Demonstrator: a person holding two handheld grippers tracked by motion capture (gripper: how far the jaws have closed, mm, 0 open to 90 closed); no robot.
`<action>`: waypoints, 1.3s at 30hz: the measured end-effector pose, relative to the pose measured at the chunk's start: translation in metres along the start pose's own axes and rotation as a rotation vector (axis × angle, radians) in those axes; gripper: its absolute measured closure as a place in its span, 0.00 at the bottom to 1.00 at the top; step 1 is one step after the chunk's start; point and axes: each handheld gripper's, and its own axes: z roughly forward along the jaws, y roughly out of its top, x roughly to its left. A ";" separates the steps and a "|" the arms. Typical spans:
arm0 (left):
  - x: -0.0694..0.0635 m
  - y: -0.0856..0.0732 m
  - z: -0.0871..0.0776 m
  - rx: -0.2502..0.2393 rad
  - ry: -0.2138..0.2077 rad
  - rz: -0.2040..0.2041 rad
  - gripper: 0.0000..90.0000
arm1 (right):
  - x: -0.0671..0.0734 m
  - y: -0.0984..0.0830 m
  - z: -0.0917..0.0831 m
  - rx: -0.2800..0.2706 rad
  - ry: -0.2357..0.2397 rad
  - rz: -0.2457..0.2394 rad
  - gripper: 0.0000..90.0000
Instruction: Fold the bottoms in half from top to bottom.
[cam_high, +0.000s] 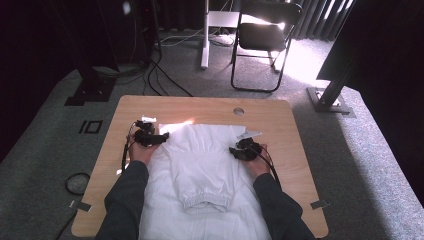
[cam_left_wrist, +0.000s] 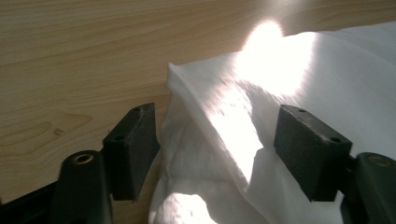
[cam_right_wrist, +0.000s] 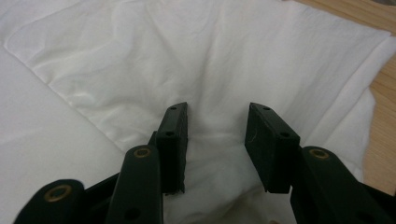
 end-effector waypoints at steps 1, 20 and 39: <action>0.000 0.002 0.003 0.005 -0.001 -0.005 0.32 | 0.000 0.000 0.000 0.000 0.002 -0.001 0.65; 0.010 0.001 0.038 0.062 0.127 -0.039 0.13 | -0.001 -0.001 0.000 -0.010 0.010 -0.003 0.65; 0.000 0.004 0.031 0.086 -0.028 -0.018 0.89 | -0.080 0.035 0.018 -0.007 -0.078 0.330 0.37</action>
